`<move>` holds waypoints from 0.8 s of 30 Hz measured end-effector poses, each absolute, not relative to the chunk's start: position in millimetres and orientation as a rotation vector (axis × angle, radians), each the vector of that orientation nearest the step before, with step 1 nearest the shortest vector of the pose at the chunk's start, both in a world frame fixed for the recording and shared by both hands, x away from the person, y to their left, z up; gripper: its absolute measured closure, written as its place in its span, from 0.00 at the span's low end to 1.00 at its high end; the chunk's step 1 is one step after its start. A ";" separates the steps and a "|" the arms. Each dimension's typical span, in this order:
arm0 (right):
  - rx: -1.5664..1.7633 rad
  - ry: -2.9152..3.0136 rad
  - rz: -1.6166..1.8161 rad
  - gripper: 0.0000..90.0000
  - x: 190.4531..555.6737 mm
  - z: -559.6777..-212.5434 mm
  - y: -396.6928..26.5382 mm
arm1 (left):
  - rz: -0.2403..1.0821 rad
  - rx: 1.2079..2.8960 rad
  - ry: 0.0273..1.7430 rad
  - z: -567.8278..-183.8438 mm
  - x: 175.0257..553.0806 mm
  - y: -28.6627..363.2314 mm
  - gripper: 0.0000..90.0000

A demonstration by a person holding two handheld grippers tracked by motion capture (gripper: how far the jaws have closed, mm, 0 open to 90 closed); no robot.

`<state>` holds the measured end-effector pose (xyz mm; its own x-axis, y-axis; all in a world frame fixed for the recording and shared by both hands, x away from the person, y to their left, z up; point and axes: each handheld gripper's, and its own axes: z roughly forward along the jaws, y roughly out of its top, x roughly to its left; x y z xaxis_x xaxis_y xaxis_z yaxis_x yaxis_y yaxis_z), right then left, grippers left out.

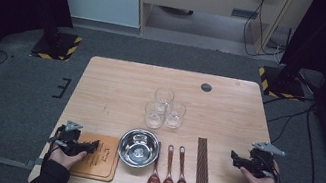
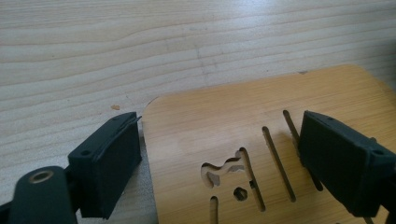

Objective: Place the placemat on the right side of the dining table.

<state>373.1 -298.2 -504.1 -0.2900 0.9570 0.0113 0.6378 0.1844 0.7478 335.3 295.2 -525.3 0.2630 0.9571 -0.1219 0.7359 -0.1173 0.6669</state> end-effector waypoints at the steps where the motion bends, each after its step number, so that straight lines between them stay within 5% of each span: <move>1: 1.488 2.001 0.911 0.12 373.3 -503.7 -297.9 | 0.453 1.911 1.530 -525.3 335.3 295.2 0.13; 24: 1.419 1.984 1.069 0.13 373.1 -479.1 -273.8 | 0.448 1.885 1.553 -523.4 336.6 296.9 0.21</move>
<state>373.1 -273.8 -479.1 -0.3515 0.9342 0.0608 0.5645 0.1597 0.8099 336.6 296.9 -523.4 0.2411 0.9608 -0.1370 0.7400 -0.0906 0.6665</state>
